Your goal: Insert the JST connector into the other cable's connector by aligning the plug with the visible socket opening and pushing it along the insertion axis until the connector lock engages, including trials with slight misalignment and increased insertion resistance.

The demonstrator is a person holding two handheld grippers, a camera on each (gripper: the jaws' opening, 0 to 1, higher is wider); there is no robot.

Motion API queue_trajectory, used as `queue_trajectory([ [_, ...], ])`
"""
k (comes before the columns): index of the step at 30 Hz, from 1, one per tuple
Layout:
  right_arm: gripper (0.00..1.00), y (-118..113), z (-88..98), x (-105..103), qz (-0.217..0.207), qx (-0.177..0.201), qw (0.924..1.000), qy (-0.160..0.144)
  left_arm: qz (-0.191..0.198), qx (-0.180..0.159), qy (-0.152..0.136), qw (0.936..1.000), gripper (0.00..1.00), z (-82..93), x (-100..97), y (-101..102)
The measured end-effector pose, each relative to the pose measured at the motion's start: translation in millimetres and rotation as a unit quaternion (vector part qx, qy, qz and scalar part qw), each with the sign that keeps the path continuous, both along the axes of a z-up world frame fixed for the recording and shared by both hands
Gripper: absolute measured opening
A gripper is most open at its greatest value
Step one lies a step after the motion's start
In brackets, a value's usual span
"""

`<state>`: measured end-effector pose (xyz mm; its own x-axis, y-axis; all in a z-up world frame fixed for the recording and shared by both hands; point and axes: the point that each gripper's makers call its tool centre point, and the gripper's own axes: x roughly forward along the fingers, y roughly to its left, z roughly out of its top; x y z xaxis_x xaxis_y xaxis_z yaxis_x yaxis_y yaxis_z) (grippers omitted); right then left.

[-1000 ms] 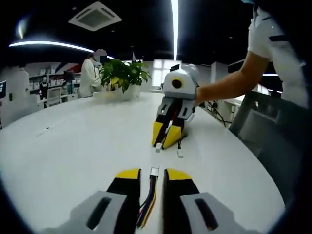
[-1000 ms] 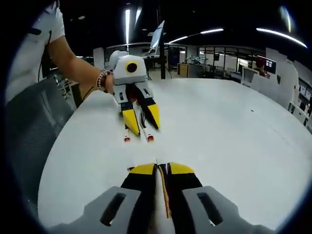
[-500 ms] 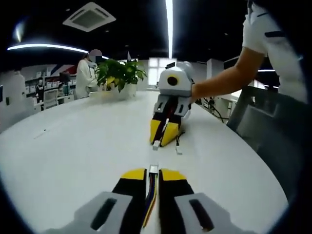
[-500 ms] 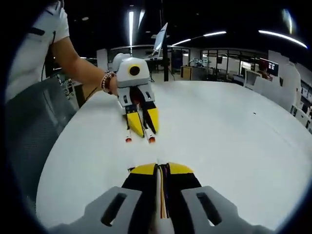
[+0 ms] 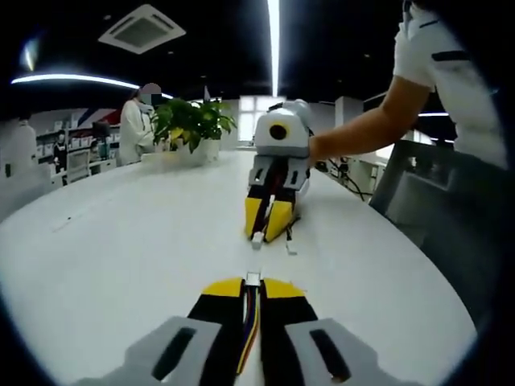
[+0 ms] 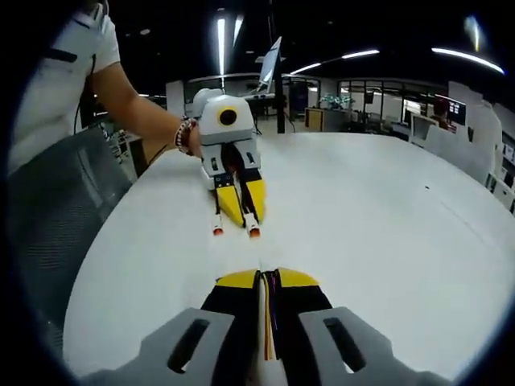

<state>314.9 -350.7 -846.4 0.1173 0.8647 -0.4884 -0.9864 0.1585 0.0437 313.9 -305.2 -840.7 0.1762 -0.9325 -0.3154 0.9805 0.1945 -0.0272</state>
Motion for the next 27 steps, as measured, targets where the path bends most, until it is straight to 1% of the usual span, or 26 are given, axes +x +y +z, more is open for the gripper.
queue_trajectory([
  [7, 0.04, 7, 15.9, -3, 0.017, 0.001, 0.9998, -0.008, -0.012, 0.005, -0.005, 0.9999, 0.0, 4.5, -5.3, -4],
  [10, 0.04, 13, 22.0, -5, 0.025, -0.002, 0.9996, -0.013, -0.018, 0.007, -0.01, 0.9998, 0.0, 9.2, -7.8, -5],
  [14, 0.04, 17, 23.3, -8, 0.036, -0.006, 0.9992, -0.016, -0.024, 0.009, -0.019, 0.9995, 0.0, 15.3, -9.1, -7],
  [19, 0.04, 26, 26.8, -12, 0.047, -0.003, 0.9987, -0.022, -0.027, 0.011, -0.022, 0.9993, 0.0, 16.7, -9.3, -9],
  [27, 0.04, 27, 19.8, -10, 0.056, -0.013, 0.998, -0.024, -0.032, 0.017, -0.023, 0.9991, 0.0, 15.7, -10.8, -11],
])
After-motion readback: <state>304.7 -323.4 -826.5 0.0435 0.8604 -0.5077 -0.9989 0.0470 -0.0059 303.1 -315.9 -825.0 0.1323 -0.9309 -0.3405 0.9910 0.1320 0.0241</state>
